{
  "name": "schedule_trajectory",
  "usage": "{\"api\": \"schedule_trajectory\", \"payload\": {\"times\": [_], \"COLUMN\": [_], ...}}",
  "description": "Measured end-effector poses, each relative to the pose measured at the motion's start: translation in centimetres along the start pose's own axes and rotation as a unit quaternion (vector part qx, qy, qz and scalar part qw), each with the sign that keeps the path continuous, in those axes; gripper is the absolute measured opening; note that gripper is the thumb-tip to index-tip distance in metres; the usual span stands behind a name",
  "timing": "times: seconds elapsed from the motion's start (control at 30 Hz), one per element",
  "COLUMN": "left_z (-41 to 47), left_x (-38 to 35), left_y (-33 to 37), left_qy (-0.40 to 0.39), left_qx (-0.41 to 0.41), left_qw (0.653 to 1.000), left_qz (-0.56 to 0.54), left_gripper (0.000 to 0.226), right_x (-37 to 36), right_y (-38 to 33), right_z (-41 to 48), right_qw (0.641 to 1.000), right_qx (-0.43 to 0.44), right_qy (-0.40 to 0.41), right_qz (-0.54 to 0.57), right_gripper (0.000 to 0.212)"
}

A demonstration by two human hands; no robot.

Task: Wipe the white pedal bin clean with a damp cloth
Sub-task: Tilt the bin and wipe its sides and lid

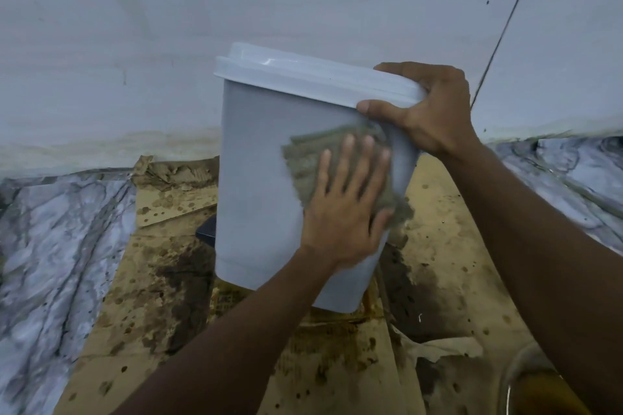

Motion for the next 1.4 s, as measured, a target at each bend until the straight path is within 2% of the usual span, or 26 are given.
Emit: {"api": "schedule_trajectory", "payload": {"times": [0.07, 0.2, 0.27, 0.33, 0.43, 0.57, 0.7, 0.83, 1.0, 1.07, 1.17, 1.3, 1.4], "left_z": [-3.5, -11.8, -13.7, -12.8, -7.2, 0.9, 1.2, 1.0, 2.3, 3.4, 3.9, 2.6, 1.3], "left_x": [-1.2, -3.7, -4.0, -3.6, -1.8, 0.8, 1.0, 1.2, 1.6, 1.7, 1.5, 0.7, 0.4], "left_y": [1.2, 0.9, -0.2, -0.9, -1.1, -4.6, -9.1, -10.9, -8.9, -6.6, -2.7, -0.6, -0.5], "left_qy": [-0.012, -0.049, -0.051, -0.052, -0.03, 0.026, 0.046, 0.08, 0.094, 0.073, 0.053, 0.032, 0.018], "left_qx": [-0.115, -0.25, -0.283, -0.274, -0.206, -0.045, 0.068, 0.226, 0.41, 0.384, 0.276, 0.086, -0.053], "left_qw": [0.993, 0.962, 0.952, 0.957, 0.978, 0.999, 0.997, 0.97, 0.904, 0.918, 0.958, 0.996, 0.998], "left_qz": [0.015, 0.098, 0.102, 0.078, 0.031, -0.001, 0.007, -0.028, -0.078, -0.064, -0.059, -0.02, 0.013], "left_gripper": [0.076, 0.079, 0.075, 0.075, 0.074, 0.075, 0.077, 0.08, 0.078, 0.078, 0.076, 0.073, 0.071], "right_x": [-0.1, 0.0, 0.0, -0.2, -0.3, -0.1, -0.3, -0.5, -0.3, -0.3, -0.3, 0.1, 0.0], "right_y": [-0.1, -0.2, -0.3, -0.4, -0.4, -0.3, -0.8, -1.0, -0.9, -0.7, -0.4, -0.2, -0.3], "right_z": [0.0, -0.1, -0.2, -0.1, 0.1, -0.1, 0.0, -0.1, -0.3, -0.2, 0.1, -0.2, -0.3], "right_qw": [1.0, 1.0, 1.0, 1.0, 1.0, 1.0, 1.0, 1.0, 1.0, 1.0, 1.0, 1.0, 1.0], "right_qx": [-0.007, -0.007, -0.003, 0.001, -0.001, 0.015, 0.018, 0.01, 0.003, -0.005, -0.009, 0.003, -0.002], "right_qy": [-0.002, -0.002, -0.001, -0.002, -0.002, 0.003, 0.002, -0.003, 0.005, 0.01, 0.012, 0.018, 0.016], "right_qz": [-0.003, -0.01, -0.014, -0.016, -0.019, -0.007, -0.014, -0.026, -0.023, -0.019, -0.015, -0.014, -0.012], "right_gripper": [0.061, 0.061, 0.059, 0.057, 0.059, 0.052, 0.048, 0.049, 0.046, 0.049, 0.052, 0.05, 0.049]}}
Point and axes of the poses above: each hand's wrist, its own z-axis towards the middle knuckle, its own x-axis out of the back of the hand, y = z × x, the point moved 3 cm from there along z, towards the middle knuckle, and after that the axes turned 13 degrees about z, right-handed, at the moved point
